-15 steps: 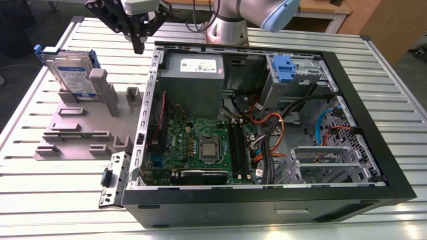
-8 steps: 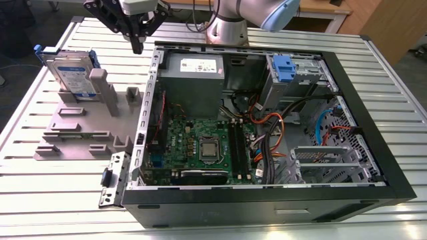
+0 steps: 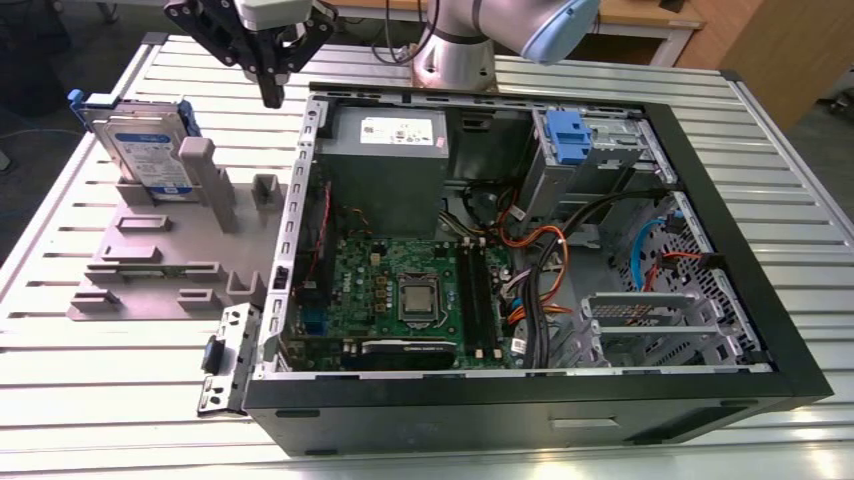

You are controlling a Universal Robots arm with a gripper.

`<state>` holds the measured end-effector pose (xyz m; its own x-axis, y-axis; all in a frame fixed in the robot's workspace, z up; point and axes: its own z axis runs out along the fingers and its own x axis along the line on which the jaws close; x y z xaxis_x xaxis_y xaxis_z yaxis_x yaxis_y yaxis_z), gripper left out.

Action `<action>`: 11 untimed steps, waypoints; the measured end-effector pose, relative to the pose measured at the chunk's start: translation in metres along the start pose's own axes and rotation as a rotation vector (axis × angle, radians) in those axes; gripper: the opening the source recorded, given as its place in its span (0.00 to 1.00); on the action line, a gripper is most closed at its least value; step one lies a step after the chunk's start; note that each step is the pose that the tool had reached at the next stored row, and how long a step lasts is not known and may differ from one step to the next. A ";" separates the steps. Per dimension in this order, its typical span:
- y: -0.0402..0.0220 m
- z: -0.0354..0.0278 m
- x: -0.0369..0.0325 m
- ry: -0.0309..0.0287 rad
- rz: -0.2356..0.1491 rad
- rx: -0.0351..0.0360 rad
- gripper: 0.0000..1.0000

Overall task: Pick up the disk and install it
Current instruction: 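Reach for the disk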

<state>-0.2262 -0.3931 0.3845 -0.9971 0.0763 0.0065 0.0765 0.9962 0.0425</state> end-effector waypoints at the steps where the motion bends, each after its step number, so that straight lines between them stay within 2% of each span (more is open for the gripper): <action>1: 0.0000 0.0000 0.0002 0.0000 0.000 0.0000 0.11; 11: -0.0001 0.0002 0.0022 0.0000 0.000 0.0000 0.11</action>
<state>-0.2284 -0.3931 0.3844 -0.9971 0.0763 0.0064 0.0765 0.9962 0.0425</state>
